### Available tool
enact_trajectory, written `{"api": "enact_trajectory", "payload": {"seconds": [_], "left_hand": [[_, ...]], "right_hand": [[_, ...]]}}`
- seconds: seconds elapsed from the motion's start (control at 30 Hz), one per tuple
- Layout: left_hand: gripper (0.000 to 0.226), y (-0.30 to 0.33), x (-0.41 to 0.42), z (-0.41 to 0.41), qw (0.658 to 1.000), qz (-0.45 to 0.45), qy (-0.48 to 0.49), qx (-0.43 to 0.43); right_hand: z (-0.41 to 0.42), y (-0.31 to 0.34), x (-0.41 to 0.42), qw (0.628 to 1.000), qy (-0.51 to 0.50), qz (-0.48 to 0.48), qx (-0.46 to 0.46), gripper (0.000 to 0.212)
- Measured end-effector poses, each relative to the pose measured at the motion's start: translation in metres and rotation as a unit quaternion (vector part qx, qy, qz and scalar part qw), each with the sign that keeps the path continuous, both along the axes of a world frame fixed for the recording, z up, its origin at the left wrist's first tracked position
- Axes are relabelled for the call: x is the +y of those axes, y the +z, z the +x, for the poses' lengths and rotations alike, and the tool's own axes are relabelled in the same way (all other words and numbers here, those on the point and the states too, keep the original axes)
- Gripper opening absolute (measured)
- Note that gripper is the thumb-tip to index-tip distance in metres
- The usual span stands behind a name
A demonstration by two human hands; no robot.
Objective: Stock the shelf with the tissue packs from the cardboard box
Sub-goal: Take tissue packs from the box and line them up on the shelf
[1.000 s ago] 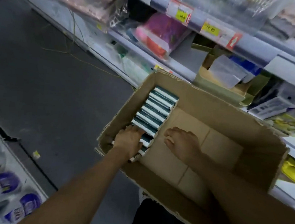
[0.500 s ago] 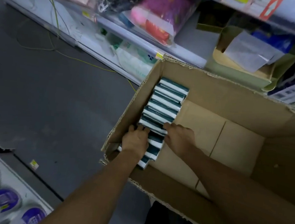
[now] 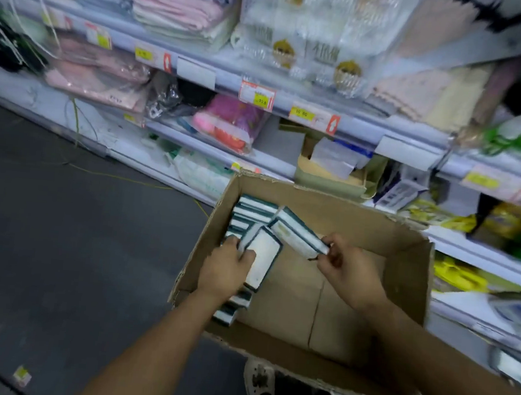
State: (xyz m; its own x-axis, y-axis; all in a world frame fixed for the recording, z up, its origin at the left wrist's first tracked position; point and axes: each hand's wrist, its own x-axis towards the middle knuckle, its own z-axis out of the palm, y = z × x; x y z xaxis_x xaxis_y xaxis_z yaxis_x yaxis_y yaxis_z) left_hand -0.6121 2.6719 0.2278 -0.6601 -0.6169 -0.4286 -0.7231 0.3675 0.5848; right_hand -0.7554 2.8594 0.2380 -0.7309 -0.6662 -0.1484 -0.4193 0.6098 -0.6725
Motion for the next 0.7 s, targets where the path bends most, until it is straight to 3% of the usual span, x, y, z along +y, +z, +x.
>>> {"api": "enact_trajectory", "payload": {"seconds": [0.07,0.17,0.23,0.33,0.47,0.5,0.57,0.63,0.67,0.7], "left_hand": [[0.028,0.029,0.002,-0.014,0.987,0.103,0.097,0.073],[0.049,0.073,0.008,-0.036,0.956,0.193,0.103,0.193],[0.041,0.102,0.014,-0.051,0.939,0.244,0.113,0.214],[0.027,0.145,0.031,-0.072,0.899,0.351,0.148,0.216],[0.035,0.193,0.053,-0.092,0.893,0.361,0.045,0.266],[0.031,0.204,0.060,-0.096,0.892,0.345,0.014,0.291],[0.029,0.223,0.075,-0.106,0.888,0.311,-0.014,0.338],[0.028,0.238,0.088,-0.117,0.879,0.295,-0.025,0.375],[0.029,0.244,0.095,-0.123,0.874,0.289,-0.033,0.390],[0.029,0.250,0.101,-0.129,0.871,0.282,-0.044,0.400]], "right_hand": [[-0.002,0.030,0.010,0.998,-0.015,-0.043,0.049,0.025],[-0.006,0.075,0.025,0.986,-0.019,-0.077,0.150,0.030],[-0.009,0.102,0.037,0.971,0.002,-0.094,0.220,0.034],[-0.014,0.138,0.057,0.959,0.007,-0.119,0.256,0.038],[-0.021,0.167,0.084,0.952,-0.017,-0.157,0.263,0.041],[-0.021,0.173,0.088,0.955,-0.044,-0.182,0.232,0.046],[-0.021,0.191,0.089,0.946,-0.147,-0.283,0.067,0.054],[-0.027,0.209,0.086,0.858,-0.279,-0.401,-0.157,0.042],[-0.032,0.219,0.087,0.813,-0.315,-0.431,-0.232,0.033],[-0.037,0.227,0.090,0.792,-0.325,-0.442,-0.265,0.029]]}}
